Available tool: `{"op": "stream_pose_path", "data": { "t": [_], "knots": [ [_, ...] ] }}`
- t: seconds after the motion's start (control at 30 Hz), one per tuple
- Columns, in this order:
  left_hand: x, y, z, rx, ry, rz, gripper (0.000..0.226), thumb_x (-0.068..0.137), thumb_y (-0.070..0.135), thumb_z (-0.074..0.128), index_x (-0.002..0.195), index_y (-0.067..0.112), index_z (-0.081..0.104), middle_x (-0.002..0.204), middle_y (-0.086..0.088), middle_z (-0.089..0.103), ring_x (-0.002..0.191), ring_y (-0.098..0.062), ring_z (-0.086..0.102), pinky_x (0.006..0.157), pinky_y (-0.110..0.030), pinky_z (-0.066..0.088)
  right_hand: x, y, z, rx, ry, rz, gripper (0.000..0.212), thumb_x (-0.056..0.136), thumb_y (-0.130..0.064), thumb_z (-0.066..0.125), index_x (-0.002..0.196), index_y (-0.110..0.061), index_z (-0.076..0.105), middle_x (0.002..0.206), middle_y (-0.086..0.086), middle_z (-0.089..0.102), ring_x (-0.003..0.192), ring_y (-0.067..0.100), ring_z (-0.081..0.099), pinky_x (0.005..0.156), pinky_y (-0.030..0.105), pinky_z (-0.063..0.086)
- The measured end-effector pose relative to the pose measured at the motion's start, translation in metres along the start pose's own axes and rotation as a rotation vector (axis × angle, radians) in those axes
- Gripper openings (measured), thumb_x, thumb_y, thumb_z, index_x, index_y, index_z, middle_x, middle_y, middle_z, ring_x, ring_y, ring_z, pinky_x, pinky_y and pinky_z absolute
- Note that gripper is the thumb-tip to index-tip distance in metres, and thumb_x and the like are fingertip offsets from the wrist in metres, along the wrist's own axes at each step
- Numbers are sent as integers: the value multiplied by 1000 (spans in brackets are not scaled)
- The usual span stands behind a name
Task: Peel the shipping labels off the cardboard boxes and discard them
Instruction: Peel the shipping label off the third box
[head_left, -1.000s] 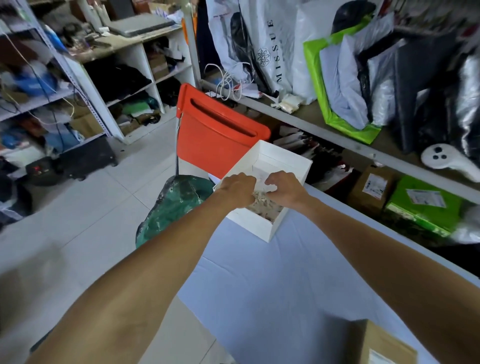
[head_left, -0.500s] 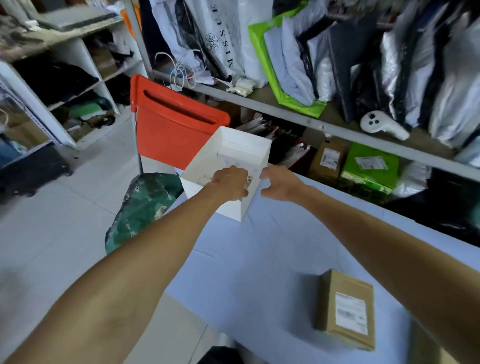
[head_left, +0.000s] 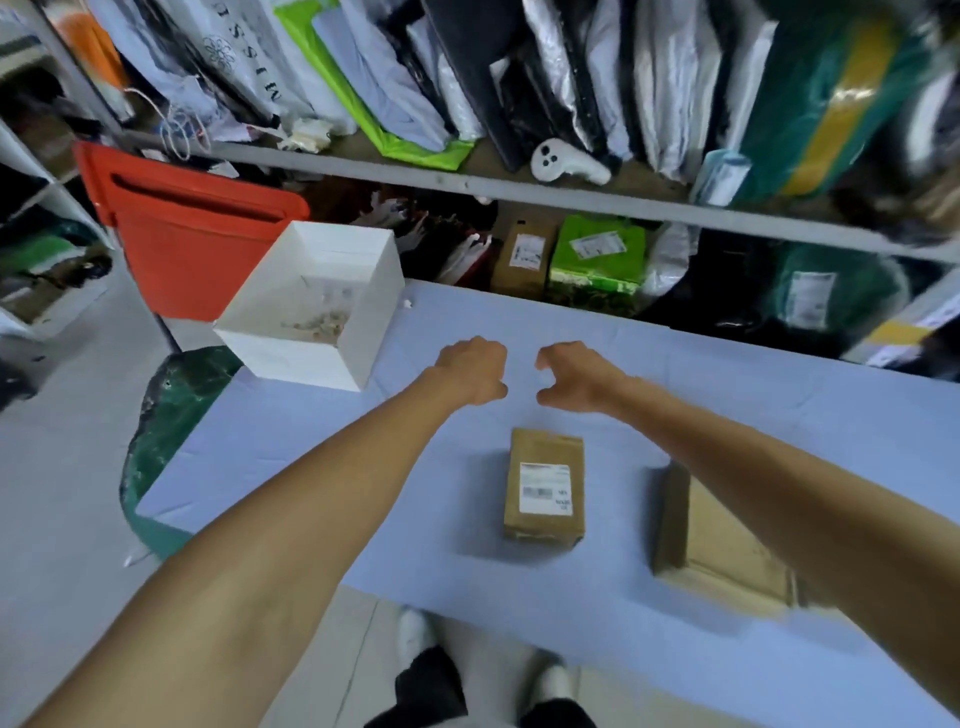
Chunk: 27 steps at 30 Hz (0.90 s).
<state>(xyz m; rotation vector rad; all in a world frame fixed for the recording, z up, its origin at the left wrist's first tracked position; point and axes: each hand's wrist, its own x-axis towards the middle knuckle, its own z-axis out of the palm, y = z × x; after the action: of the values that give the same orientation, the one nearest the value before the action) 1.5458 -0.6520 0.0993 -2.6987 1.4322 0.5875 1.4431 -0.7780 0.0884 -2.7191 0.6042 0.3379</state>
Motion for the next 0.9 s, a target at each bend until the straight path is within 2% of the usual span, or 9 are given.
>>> {"op": "stream_pose_path", "data": {
  "t": [0.13,0.37,0.57,0.63,0.7,0.8,0.9],
  "knots": [
    [-9,42,29,7,-96,6,32,90,30,57,117,12,56,123,-13,54,108,-32,55,86,-36,47,-34,39,11,24,-14,42,50,83,-22,63,129,-8,51,130,12,55,117,30,53,96,40,48],
    [-14,50,40,-78,-95,-22,28,90,28,61,109,7,61,116,-12,61,103,-30,59,89,-41,51,-66,70,30,90,-18,144,42,83,-21,61,121,-5,53,123,13,57,111,31,56,92,43,50],
    [-16,42,75,-329,-109,-19,25,82,26,68,102,15,60,113,-7,62,98,-24,60,84,-35,50,-81,75,55,158,-55,197,46,85,-25,62,125,-4,50,127,13,55,114,32,54,95,43,48],
    [-19,42,90,-460,-94,-2,33,78,24,72,106,15,56,113,-6,59,100,-22,59,84,-34,49,-84,73,64,193,-62,208,51,85,-30,64,126,-4,48,127,14,55,113,32,54,94,44,48],
    [-23,43,104,-566,-59,5,49,74,24,77,116,20,52,117,-7,48,108,-22,53,88,-31,46,-86,71,76,241,-58,219,59,83,-36,67,126,-3,46,125,16,56,113,32,54,93,43,48],
    [-29,43,126,-689,-17,-19,74,70,23,82,131,33,42,124,-8,36,114,-23,46,94,-32,46,-90,68,97,343,-7,246,67,79,-29,70,133,-5,37,126,15,52,117,31,50,93,39,45],
    [-36,41,149,-880,-3,-56,87,67,16,85,137,32,37,125,-5,36,112,-18,44,95,-30,43,-98,62,121,521,36,248,79,71,-29,75,136,-13,33,123,9,50,114,26,50,90,34,46]
  ]
}}
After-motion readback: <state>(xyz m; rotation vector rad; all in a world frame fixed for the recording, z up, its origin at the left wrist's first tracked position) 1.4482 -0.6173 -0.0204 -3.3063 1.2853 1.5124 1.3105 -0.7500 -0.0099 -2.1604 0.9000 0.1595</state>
